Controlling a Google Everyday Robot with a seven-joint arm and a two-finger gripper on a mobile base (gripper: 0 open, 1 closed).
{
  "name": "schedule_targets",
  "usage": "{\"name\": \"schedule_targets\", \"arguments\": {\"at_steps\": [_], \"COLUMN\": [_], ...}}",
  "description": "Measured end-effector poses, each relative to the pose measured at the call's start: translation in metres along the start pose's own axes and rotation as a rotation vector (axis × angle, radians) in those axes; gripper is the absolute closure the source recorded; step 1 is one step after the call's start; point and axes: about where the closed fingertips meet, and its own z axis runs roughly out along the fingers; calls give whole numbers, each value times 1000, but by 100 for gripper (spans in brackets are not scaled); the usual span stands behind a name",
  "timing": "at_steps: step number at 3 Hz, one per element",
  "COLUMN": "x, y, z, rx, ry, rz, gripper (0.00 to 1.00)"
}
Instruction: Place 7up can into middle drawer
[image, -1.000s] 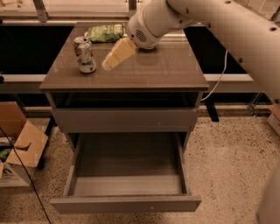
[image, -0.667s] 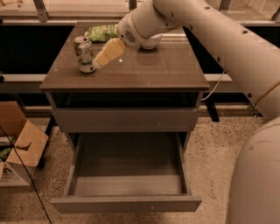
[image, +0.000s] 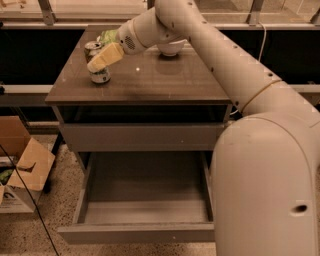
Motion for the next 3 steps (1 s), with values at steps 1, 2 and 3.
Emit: {"name": "schedule_targets", "arguments": {"at_steps": [1,2,3], "x": [-4,-9,-19], "y": [-7,-6,-4], "z": [19,37,55], "rx": [-18,-50,-87], "ry": [-31,-62,-119], "rz": [39,81,120], "gripper": [0,0,26]}}
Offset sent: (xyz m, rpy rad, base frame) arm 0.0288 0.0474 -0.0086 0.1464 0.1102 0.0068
